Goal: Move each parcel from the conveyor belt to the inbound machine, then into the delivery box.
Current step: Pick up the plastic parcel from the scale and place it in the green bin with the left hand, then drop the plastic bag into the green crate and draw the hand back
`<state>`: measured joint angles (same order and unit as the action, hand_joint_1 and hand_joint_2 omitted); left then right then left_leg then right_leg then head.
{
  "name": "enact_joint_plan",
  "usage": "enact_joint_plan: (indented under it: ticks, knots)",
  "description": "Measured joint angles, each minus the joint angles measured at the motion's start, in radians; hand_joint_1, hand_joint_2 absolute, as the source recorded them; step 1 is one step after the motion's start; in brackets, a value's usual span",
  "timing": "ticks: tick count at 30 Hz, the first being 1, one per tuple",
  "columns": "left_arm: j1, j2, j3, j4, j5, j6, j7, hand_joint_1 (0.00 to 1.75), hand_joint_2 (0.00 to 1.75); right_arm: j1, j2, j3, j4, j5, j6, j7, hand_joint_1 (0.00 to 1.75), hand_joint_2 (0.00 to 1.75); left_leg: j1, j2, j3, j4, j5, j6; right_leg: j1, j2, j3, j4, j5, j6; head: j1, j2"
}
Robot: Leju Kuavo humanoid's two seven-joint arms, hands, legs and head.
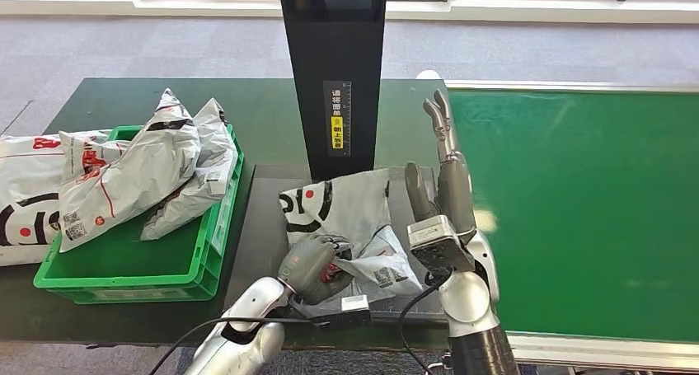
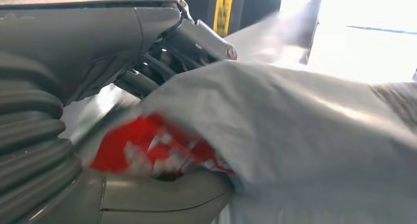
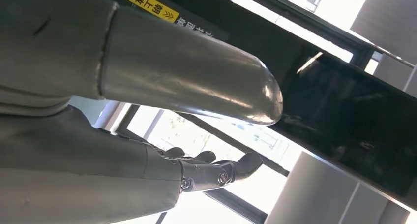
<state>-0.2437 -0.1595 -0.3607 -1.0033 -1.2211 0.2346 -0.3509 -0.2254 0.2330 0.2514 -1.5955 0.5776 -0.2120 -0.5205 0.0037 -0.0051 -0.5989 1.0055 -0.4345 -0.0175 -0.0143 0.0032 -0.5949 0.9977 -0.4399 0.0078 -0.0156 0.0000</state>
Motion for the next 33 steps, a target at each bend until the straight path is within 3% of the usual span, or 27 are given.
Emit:
enact_joint_plan:
  ticks: [11, 15, 19, 24, 29, 33]
  knots:
    - [0.017, 0.0, 0.024, -0.124, 0.043, 0.099, -0.045, 1.75, 1.75, 0.039, -0.015, 0.0, -0.011, -0.011, -0.033, -0.028, 0.0, 0.0, 0.0, 0.0, 0.0, 0.0, 0.0, 0.0, 0.0, 0.0, 0.0, 0.0, 0.0, 0.0, 0.0, 0.0]
    - [0.028, 0.0, 0.042, -0.193, 0.077, 0.189, -0.061, 1.75, 1.75, 0.052, -0.021, 0.0, -0.018, -0.013, -0.046, -0.034, 0.0, 0.0, 0.0, 0.0, 0.0, 0.0, 0.0, 0.0, 0.0, 0.0, 0.0, 0.0, 0.0, 0.0, 0.0, 0.0]
    - [0.041, 0.002, 0.082, -0.294, 0.148, 0.343, -0.085, 1.75, 1.75, 0.055, -0.024, 0.001, -0.022, -0.013, -0.06, -0.033, 0.0, 0.0, 0.0, 0.0, -0.001, 0.0, 0.0, 0.0, 0.0, 0.0, 0.0, 0.0, 0.0, 0.0, 0.0, 0.0]
    - [0.055, 0.01, 0.178, -0.459, 0.262, 0.451, -0.137, 1.75, 1.75, 0.055, -0.026, 0.002, -0.022, -0.016, -0.072, -0.032, 0.0, 0.0, 0.0, 0.0, -0.001, 0.0, 0.0, 0.0, 0.0, 0.0, 0.0, 0.0, 0.0, 0.0, 0.0, 0.0]
    - [0.04, -0.023, 0.361, -0.611, 0.365, 0.463, -0.3, 1.75, 1.75, 0.046, -0.027, 0.012, -0.021, -0.031, -0.071, -0.04, 0.0, 0.0, 0.0, 0.0, -0.001, 0.0, 0.0, 0.0, 0.0, -0.001, -0.001, 0.001, 0.0, 0.0, 0.0, 0.0]
    - [-0.017, -0.018, 0.498, -0.653, 0.378, 0.462, -0.252, 1.75, 1.75, 0.039, -0.026, 0.02, -0.018, -0.034, -0.057, -0.046, 0.0, 0.0, 0.0, -0.001, -0.001, 0.0, 0.0, 0.0, 0.0, -0.001, -0.001, 0.0, 0.0, 0.0, 0.0, 0.0]
